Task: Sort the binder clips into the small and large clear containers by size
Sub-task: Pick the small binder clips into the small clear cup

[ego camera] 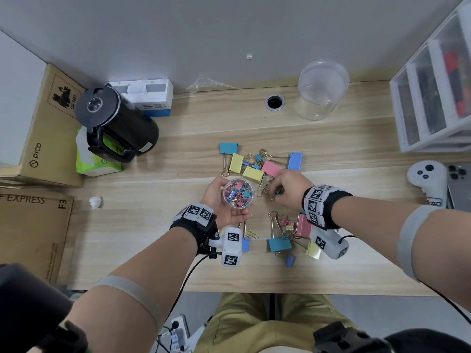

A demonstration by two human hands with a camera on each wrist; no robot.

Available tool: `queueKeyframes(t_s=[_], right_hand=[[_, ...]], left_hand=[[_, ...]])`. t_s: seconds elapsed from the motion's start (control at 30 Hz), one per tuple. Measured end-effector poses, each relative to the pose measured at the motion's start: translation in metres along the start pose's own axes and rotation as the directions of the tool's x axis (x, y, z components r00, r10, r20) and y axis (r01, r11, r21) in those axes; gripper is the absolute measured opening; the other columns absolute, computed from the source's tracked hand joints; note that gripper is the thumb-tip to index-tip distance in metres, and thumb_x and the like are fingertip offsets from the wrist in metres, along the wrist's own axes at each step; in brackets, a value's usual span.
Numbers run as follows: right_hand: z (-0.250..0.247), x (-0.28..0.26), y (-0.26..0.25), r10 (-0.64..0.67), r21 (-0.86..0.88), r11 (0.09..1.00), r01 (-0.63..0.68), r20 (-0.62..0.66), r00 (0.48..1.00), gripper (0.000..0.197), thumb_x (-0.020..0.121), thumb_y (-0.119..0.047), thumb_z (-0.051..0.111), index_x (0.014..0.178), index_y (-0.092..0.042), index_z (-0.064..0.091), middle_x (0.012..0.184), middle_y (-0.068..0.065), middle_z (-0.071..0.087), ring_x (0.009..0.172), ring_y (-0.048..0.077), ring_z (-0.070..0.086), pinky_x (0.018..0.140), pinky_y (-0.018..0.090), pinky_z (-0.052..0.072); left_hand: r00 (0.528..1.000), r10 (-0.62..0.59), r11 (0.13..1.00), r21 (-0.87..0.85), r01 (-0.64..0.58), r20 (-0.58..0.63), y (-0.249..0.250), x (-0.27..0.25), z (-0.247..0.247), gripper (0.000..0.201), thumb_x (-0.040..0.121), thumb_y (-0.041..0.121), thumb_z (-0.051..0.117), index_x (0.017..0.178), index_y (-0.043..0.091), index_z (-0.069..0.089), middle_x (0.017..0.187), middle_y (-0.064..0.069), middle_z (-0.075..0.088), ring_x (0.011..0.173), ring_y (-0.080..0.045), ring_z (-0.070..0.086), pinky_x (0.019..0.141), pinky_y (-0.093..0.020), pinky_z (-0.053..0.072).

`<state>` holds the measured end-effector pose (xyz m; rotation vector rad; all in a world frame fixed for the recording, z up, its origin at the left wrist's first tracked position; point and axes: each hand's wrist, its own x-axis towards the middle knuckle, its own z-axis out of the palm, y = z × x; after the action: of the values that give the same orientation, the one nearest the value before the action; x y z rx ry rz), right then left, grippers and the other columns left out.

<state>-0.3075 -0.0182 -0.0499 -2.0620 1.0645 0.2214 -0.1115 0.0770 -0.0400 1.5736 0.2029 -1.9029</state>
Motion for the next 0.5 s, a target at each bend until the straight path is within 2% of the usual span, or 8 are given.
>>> queueKeyframes(t_s=[0.07,0.13,0.2,0.27,0.33,0.4,0.5], right_hand=[[-0.006,-0.002,-0.005,0.005,0.09,0.996,-0.002,-0.028,1.0,0.02,0.078,-0.001,0.066,0.084,-0.015,0.079,0.077,-0.017,0.054,0.08,0.01,0.056,0.07,0.017,0.045],[-0.012,-0.002,-0.01,0.027,0.199,0.98,-0.009,-0.088,0.996,0.017,0.077,-0.003,0.071,0.083,-0.017,0.079,0.086,-0.009,0.065,0.083,0.013,0.061,0.078,0.024,0.052],[-0.021,0.002,-0.014,0.048,0.306,0.952,-0.005,-0.135,0.99,0.017,0.075,-0.005,0.075,0.081,-0.021,0.078,0.093,-0.002,0.07,0.085,0.016,0.064,0.08,0.028,0.054],[-0.033,0.007,-0.02,0.035,0.401,0.915,0.034,-0.165,0.986,0.02,0.073,-0.005,0.078,0.076,-0.025,0.077,0.089,0.001,0.071,0.079,0.016,0.064,0.075,0.032,0.056],[-0.043,0.011,-0.029,0.001,0.469,0.878,0.095,-0.201,0.98,0.027,0.072,-0.002,0.077,0.071,-0.029,0.074,0.079,-0.001,0.068,0.069,0.013,0.059,0.066,0.029,0.051],[-0.047,0.013,-0.039,-0.067,0.458,0.875,0.154,-0.199,0.978,0.028,0.072,-0.001,0.076,0.072,-0.028,0.074,0.078,-0.001,0.065,0.067,0.01,0.057,0.065,0.025,0.048],[-0.04,0.012,-0.053,-0.196,0.308,0.926,0.217,-0.101,0.976,0.019,0.071,-0.008,0.076,0.079,-0.025,0.078,0.081,-0.007,0.065,0.074,0.009,0.061,0.072,0.029,0.054]], left_hand=[[1.0,0.007,1.0,-0.002,-0.007,-0.002,0.001,-0.001,0.002,0.056,0.09,0.044,0.043,0.115,-0.002,0.064,0.101,-0.023,0.067,0.068,-0.029,0.06,0.075,-0.042,0.058],[1.0,0.017,1.0,-0.006,-0.017,-0.005,0.003,-0.002,0.004,0.056,0.091,0.044,0.042,0.114,-0.001,0.064,0.104,-0.024,0.065,0.068,-0.029,0.06,0.074,-0.042,0.058],[1.0,0.027,1.0,-0.011,-0.027,-0.016,0.004,-0.002,0.005,0.054,0.091,0.044,0.042,0.113,0.0,0.064,0.105,-0.023,0.063,0.069,-0.029,0.059,0.074,-0.042,0.058],[0.999,0.033,0.999,-0.008,-0.033,-0.037,0.005,-0.001,0.006,0.053,0.091,0.044,0.041,0.111,0.0,0.063,0.098,-0.021,0.064,0.069,-0.03,0.059,0.075,-0.043,0.057],[0.997,0.037,0.999,-0.012,-0.038,-0.06,0.005,0.001,0.007,0.052,0.091,0.044,0.042,0.108,0.0,0.064,0.089,-0.02,0.065,0.07,-0.031,0.059,0.077,-0.045,0.056],[0.997,0.037,0.999,-0.008,-0.037,-0.067,0.005,0.002,0.009,0.05,0.091,0.044,0.044,0.102,0.0,0.066,0.085,-0.018,0.066,0.072,-0.031,0.059,0.081,-0.046,0.055],[0.998,0.038,0.999,0.007,-0.038,-0.041,0.005,0.001,0.015,0.046,0.09,0.045,0.046,0.094,0.004,0.067,0.083,-0.016,0.068,0.075,-0.03,0.06,0.087,-0.047,0.054]])
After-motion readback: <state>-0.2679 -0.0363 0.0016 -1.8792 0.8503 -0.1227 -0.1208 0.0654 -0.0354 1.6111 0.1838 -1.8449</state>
